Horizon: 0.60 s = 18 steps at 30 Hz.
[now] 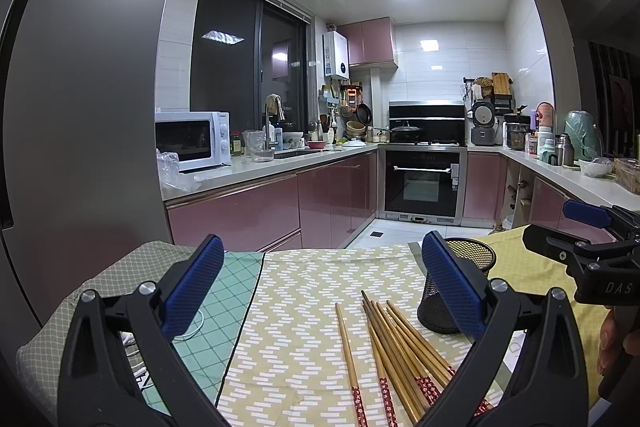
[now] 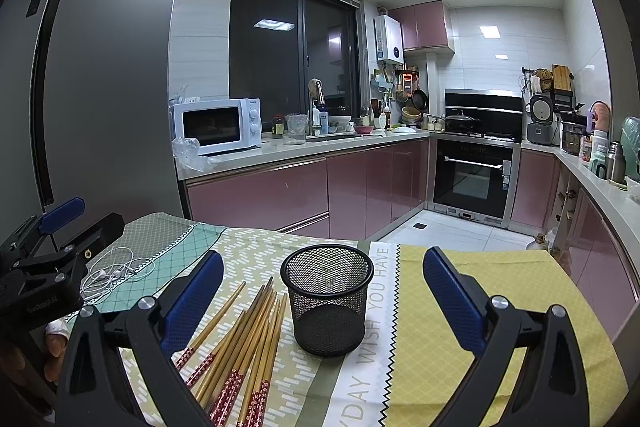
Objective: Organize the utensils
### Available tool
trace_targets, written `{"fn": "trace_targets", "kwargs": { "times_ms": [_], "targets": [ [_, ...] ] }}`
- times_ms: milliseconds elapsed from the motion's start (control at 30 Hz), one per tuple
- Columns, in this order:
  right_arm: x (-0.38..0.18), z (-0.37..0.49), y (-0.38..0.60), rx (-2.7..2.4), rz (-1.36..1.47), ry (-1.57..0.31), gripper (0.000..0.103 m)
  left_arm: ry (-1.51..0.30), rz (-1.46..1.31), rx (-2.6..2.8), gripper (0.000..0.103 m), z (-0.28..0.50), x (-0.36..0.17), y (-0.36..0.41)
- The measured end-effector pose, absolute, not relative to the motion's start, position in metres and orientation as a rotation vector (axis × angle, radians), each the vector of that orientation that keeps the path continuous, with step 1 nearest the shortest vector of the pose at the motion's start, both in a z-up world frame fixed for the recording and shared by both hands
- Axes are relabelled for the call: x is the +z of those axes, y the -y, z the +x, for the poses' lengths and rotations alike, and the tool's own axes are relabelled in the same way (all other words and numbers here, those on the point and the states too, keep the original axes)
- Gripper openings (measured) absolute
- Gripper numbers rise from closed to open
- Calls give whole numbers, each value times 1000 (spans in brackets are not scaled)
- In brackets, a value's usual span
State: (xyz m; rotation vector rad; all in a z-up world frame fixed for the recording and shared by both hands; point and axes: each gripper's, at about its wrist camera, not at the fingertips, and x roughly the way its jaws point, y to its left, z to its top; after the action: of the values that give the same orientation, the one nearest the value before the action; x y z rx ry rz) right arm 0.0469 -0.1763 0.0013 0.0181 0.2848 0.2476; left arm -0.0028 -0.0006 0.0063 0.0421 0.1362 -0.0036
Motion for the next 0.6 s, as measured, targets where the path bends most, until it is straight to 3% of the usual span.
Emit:
{"fn": "trace_targets", "kwargs": {
  "times_ms": [600],
  "targets": [
    [3, 49, 179, 263, 29, -304, 97, -159, 53, -18, 98, 4, -1, 3]
  ]
}}
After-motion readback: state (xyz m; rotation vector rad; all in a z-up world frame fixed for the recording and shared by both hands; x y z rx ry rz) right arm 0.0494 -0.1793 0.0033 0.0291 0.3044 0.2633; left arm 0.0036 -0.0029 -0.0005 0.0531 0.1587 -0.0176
